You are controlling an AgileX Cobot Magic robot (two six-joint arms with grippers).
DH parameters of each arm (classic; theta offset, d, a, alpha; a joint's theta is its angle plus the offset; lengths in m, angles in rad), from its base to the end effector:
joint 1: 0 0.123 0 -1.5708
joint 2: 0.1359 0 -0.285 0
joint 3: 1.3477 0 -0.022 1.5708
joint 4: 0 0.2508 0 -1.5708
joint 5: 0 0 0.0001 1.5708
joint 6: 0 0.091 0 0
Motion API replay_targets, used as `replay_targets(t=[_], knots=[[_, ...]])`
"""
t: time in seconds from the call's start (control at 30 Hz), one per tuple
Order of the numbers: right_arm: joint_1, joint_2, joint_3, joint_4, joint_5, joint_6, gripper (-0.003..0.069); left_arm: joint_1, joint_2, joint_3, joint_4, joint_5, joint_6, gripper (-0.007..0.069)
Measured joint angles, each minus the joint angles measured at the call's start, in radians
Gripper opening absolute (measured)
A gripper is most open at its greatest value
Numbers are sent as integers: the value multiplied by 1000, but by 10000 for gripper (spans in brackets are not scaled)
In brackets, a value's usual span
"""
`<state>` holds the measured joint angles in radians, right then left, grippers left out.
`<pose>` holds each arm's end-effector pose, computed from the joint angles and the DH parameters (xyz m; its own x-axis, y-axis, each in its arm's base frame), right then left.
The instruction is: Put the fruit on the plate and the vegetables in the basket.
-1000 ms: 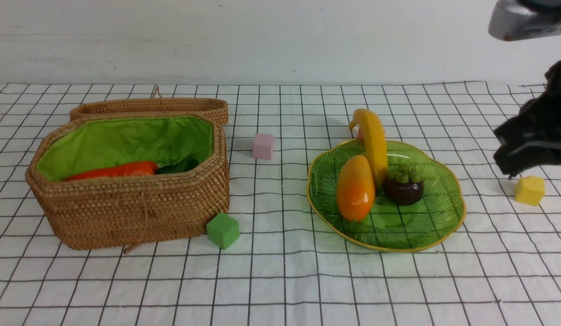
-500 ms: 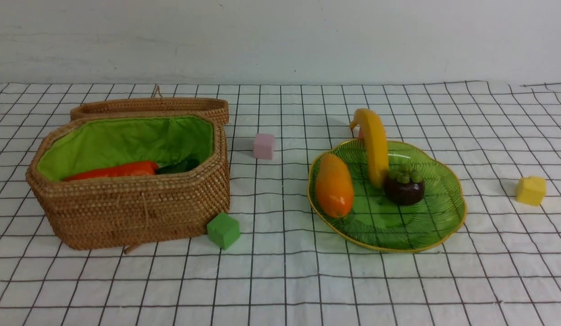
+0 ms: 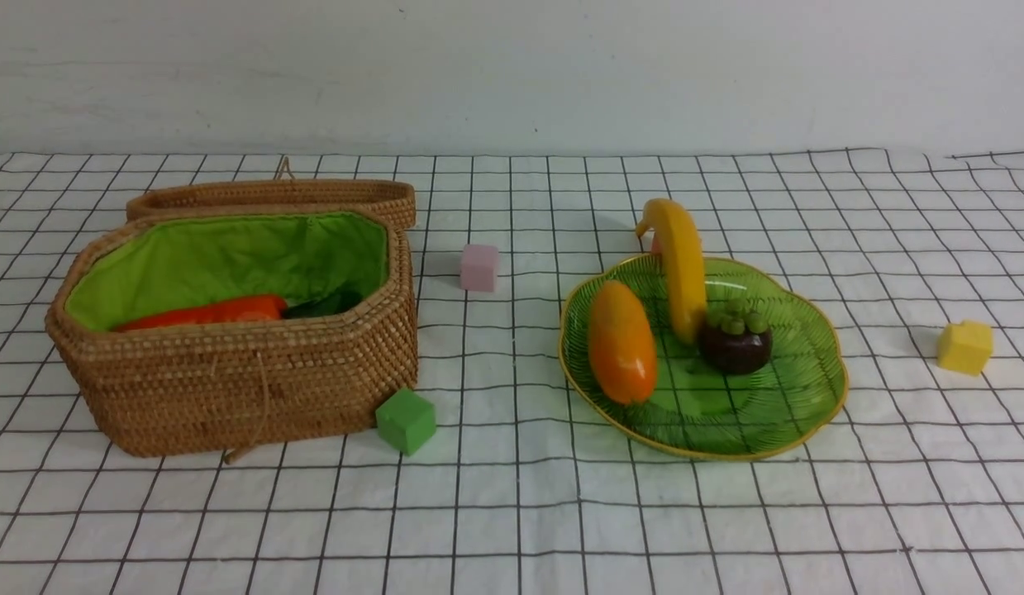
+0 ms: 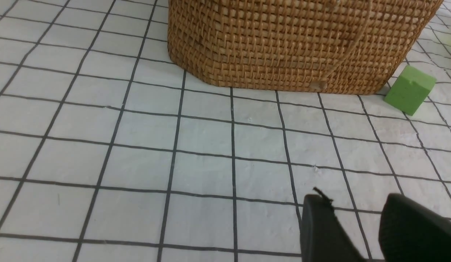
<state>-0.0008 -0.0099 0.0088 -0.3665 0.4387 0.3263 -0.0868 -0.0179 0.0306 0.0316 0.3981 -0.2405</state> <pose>0.0503 -0.0139 0.1741 -0.3201 -0.0078 -0.9474 0.1425 0.9882 -0.0563 0.0516 -0.0034 0.1681 -0.3253 -0.1823 -0.9279 0.0070 0.9808 -0.1951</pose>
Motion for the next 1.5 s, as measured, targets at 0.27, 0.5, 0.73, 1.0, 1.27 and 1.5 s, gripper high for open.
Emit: replay_targets(t=[0.27,0.5,0.73,1.0,1.27,1.5], knots=[[1,0,0,138,-15,-182,13,1,0,0,0,0,0,239],[3,0,0,153,-18,-184,18,1,0,0,0,0,0,239],[3,0,0,155,-19,-185,26,1,0,0,0,0,0,239],[3,0,0,155,-19,-185,33,1,0,0,0,0,0,239],[3,0,0,155,-19,-185,36,1,0,0,0,0,0,239],[3,0,0,155,-19,-185,46,1,0,0,0,0,0,239]])
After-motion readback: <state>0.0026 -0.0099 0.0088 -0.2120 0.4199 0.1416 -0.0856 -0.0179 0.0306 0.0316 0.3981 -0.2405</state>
